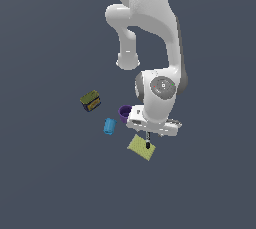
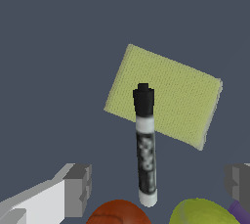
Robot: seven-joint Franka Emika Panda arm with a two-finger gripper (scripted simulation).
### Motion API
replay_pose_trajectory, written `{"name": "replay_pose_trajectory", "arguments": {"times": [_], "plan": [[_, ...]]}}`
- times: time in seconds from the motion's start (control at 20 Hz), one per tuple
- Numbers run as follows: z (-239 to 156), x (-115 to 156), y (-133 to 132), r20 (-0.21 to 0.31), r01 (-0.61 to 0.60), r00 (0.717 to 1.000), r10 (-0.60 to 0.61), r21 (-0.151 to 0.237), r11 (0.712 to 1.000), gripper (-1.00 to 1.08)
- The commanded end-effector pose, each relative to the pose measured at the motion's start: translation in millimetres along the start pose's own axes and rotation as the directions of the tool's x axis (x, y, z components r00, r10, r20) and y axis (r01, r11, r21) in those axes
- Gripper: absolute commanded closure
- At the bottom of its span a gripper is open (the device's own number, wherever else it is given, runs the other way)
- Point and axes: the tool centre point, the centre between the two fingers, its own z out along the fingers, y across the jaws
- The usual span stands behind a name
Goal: Pick up a designated object from a clutter of objects.
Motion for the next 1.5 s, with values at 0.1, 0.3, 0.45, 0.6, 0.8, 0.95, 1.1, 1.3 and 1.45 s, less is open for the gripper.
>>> {"name": "replay_pose_trajectory", "arguments": {"times": [0.1, 0.3, 0.45, 0.6, 0.8, 0.95, 1.1, 1.3, 1.45], "plan": [[3, 0, 0, -0.001, 0.000, 1.000, 0.000, 0.000, 1.000, -0.92], [16, 0, 0, -0.001, -0.001, 1.000, 0.001, 0.000, 1.000, -0.92], [32, 0, 0, -0.002, -0.002, 1.000, 0.002, 0.000, 1.000, -0.92], [44, 0, 0, -0.002, -0.002, 1.000, 0.002, 0.001, 1.000, -0.92], [51, 0, 0, -0.002, -0.002, 1.000, 0.002, 0.001, 1.000, -0.92], [51, 1, 0, -0.002, -0.002, 1.000, 0.002, 0.001, 1.000, 1.08], [51, 1, 0, -0.002, -0.002, 1.000, 0.002, 0.001, 1.000, 1.08], [51, 1, 0, -0.002, -0.002, 1.000, 0.002, 0.001, 1.000, 1.08], [46, 5, 5, -0.010, -0.012, 1.000, 0.012, 0.000, 1.000, 1.08]]}}
